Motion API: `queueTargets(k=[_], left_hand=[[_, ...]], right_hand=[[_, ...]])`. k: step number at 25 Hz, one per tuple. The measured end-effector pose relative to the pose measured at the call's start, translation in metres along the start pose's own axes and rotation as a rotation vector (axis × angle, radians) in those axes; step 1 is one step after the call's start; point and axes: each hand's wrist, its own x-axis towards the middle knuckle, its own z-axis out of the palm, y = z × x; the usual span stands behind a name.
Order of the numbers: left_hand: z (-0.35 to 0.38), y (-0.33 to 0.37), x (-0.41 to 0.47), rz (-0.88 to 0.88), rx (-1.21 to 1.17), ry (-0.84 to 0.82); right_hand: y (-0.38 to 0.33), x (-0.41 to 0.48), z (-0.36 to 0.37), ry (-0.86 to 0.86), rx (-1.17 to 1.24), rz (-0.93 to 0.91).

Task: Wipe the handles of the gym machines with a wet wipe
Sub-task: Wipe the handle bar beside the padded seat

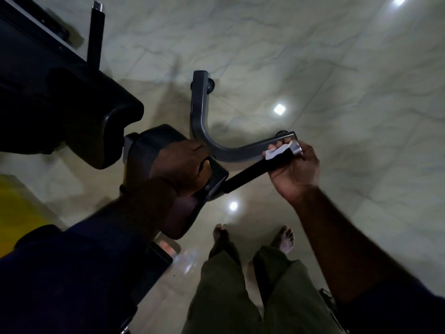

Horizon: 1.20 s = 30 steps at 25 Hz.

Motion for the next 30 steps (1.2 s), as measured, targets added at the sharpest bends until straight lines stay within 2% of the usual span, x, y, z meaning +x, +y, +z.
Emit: queueTargets(k=[6, 11, 14, 17, 19, 21, 23, 26, 28, 30], left_hand=[[0.004, -0.001, 0.000, 0.043, 0.001, 0.054], [0.005, -0.001, -0.001, 0.069, -0.042, 0.111], [0.005, 0.000, -0.001, 0.090, -0.059, 0.129], [0.006, -0.001, -0.001, 0.116, -0.036, 0.166], [0.006, -0.002, -0.001, 0.117, -0.021, 0.170], [0.008, -0.003, -0.002, 0.116, -0.033, 0.165], [0.009, -0.004, -0.003, 0.109, -0.051, 0.174], [0.008, -0.004, -0.005, 0.098, -0.077, 0.176], [0.008, -0.002, -0.005, 0.094, -0.082, 0.172], [0.006, -0.002, -0.003, 0.080, -0.065, 0.165]], right_hand=[[0.066, -0.015, 0.001, -0.008, 0.035, -0.015], [0.146, -0.037, -0.012, 0.009, 0.057, 0.171], [0.112, -0.036, -0.012, -0.024, 0.149, 0.145], [0.038, -0.018, 0.003, 0.033, 0.200, -0.078], [0.018, -0.016, 0.017, 0.095, 0.185, -0.201], [0.038, -0.019, 0.020, 0.162, -0.003, -0.313], [0.086, -0.032, 0.009, 0.246, -0.350, -0.404], [0.143, -0.059, -0.017, 0.221, -0.743, -0.361], [0.136, -0.062, -0.023, 0.264, -0.807, -0.268], [0.115, -0.058, -0.014, 0.264, -0.856, -0.266]])
